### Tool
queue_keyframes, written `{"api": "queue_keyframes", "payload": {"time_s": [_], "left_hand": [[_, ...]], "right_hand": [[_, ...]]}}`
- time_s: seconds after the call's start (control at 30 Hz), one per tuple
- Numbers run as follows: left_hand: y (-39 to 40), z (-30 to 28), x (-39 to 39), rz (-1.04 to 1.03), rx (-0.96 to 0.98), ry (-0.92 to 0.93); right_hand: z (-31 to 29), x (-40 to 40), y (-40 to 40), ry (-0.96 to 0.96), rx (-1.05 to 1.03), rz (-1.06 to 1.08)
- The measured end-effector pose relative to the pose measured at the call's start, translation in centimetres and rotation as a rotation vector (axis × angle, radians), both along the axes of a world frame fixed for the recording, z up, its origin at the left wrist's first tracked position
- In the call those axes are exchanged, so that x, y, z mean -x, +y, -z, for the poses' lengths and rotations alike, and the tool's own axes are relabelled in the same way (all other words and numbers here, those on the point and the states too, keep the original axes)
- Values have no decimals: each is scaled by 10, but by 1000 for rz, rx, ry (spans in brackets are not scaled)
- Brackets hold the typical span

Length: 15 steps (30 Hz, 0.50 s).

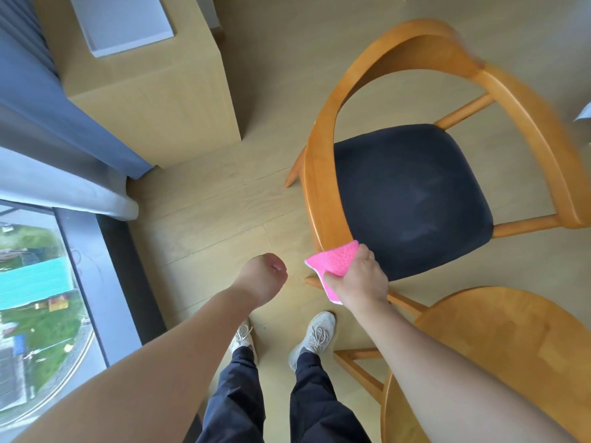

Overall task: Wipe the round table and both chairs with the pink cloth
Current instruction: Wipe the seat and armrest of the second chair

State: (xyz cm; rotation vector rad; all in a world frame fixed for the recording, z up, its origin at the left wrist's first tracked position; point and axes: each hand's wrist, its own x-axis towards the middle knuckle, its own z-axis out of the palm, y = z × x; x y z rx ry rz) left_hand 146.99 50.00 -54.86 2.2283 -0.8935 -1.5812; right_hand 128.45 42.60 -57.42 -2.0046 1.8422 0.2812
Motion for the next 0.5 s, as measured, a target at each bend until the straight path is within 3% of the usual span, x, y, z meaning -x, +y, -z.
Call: {"api": "queue_keyframes", "payload": {"time_s": [0.5], "left_hand": [[-12,-25,-25,-213,81,-40]], "right_hand": [[-4,-34,-22,-29,-38,62]]}}
